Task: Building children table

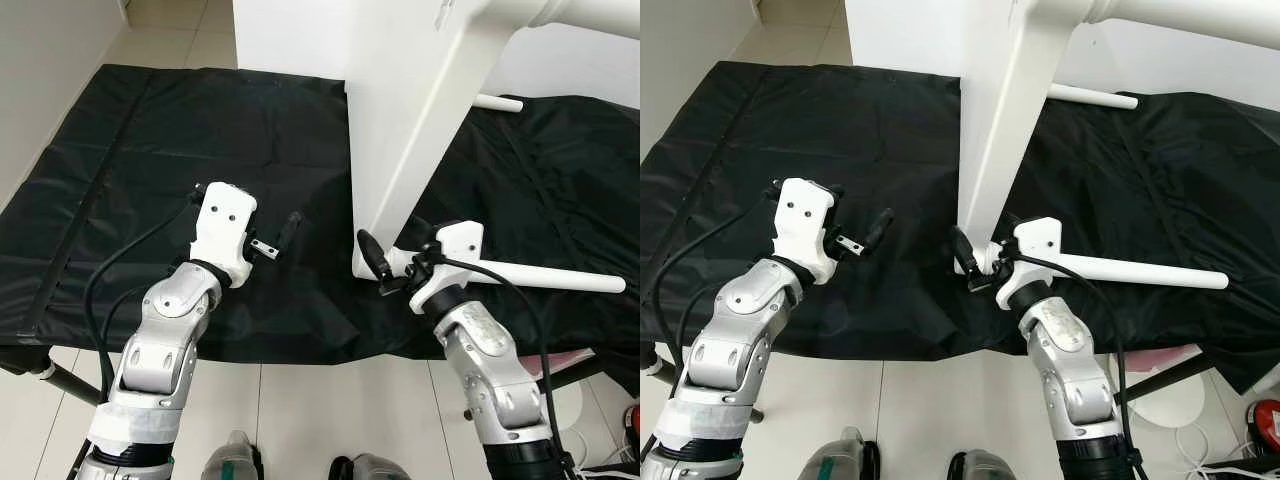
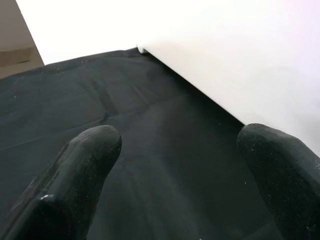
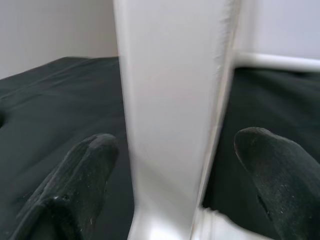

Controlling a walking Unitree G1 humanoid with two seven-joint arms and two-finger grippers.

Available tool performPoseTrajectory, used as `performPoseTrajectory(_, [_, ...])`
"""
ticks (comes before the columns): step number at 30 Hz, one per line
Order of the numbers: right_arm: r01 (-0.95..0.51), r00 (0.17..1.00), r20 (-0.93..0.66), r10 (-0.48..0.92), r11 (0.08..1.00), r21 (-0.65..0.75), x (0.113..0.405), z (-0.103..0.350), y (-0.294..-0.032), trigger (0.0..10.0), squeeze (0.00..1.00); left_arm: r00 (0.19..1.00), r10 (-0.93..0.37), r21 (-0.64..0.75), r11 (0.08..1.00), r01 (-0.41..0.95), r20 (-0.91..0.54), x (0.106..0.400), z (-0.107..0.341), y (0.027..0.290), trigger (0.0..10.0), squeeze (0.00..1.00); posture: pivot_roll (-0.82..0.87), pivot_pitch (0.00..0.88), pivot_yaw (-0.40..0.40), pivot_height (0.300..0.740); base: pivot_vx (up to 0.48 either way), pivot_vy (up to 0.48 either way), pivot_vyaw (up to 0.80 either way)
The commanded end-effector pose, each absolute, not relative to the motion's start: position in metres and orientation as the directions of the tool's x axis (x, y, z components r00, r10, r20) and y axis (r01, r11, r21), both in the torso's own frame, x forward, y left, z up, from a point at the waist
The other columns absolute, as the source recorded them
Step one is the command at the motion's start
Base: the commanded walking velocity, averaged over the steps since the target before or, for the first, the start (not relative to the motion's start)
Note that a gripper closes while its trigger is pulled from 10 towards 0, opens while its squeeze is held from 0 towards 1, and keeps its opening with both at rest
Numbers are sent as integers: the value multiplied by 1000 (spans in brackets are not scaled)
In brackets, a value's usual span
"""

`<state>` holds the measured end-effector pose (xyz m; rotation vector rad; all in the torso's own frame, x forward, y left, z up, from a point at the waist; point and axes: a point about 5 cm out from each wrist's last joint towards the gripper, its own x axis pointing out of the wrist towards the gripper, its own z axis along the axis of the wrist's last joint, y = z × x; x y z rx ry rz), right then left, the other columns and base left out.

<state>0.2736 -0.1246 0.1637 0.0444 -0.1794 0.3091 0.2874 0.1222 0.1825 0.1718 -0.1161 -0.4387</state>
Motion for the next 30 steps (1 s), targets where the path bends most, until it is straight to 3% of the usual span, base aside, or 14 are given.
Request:
performPoseTrajectory(1, [-249, 951, 193, 242, 968, 10, 279, 164, -121, 10000, 0, 955, -272, 175, 952, 249, 117, 290, 184, 126, 10000, 0, 86, 31, -58, 740, 0, 0, 0])
performPoseTrajectory(15, [-93, 972, 223, 80, 995, 47, 304, 159, -101, 10000, 0, 944, -310, 186, 940, 286, 117, 287, 181, 121, 10000, 0, 100, 32, -63, 740, 0, 0, 0])
performPoseTrajectory(30, [-101, 962, 259, 84, 994, 51, 327, 166, -78, 10000, 0, 942, -317, 187, 938, 293, 115, 282, 180, 118, 10000, 0, 119, 44, -70, 740, 0, 0, 0])
